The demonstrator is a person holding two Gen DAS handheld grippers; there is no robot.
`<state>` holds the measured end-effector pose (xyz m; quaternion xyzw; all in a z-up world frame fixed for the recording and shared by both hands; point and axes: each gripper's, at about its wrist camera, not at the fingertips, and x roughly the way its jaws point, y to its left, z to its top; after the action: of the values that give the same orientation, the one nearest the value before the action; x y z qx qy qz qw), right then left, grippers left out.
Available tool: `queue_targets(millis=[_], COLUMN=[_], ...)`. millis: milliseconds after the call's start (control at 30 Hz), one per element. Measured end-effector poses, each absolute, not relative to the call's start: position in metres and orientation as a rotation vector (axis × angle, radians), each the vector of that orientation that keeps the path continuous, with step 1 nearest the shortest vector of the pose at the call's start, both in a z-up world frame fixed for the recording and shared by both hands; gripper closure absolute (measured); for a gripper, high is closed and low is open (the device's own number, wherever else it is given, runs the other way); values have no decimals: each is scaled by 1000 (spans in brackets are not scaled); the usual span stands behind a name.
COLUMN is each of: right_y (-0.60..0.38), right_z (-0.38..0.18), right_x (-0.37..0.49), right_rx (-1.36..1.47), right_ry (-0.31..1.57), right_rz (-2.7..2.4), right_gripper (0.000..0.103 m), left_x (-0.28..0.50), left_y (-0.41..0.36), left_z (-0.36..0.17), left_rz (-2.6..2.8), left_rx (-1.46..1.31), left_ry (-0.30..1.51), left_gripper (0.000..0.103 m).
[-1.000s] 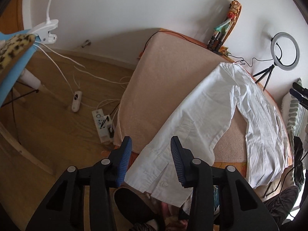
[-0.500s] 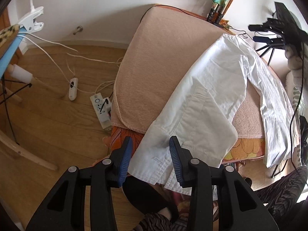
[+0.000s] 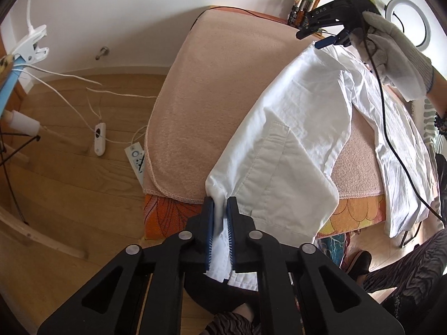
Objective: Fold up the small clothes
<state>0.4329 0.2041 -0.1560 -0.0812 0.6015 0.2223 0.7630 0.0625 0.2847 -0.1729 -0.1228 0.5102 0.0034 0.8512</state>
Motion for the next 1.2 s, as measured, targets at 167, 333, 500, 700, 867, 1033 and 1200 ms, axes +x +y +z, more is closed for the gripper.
queue_targets(millis=[167,333,500,700,867,1033,1200], right_y=[208,209,212,190,160,121,139], right_z=[-170,-174,-172,-162,-128,-102,-94], right_x=[439,439,437,437,443,456,451], right_rx=[-216,-227,-282,-176,-68,31,73], right_ry=[1342,1360,1337,1340,1277,1226,1310], right_rz=[450,439,394,418,446,436,529], right_gripper=[44,45,86,102,102,102,86], left_x=[59,54,52,51,53,56,58], left_y=[289,282,268,255,237,203,178], left_z=[-163,-152,-137,-123,-108,-97,-98], left_rz=[-30,-77,-129,-191,-245,-311,-404], left_rx=[-312,-325,-344,-352,-317,-210,-219], left_ry=[1015,958,912,871,823,793,809], left_gripper=[100,100,100,100,100,100,100])
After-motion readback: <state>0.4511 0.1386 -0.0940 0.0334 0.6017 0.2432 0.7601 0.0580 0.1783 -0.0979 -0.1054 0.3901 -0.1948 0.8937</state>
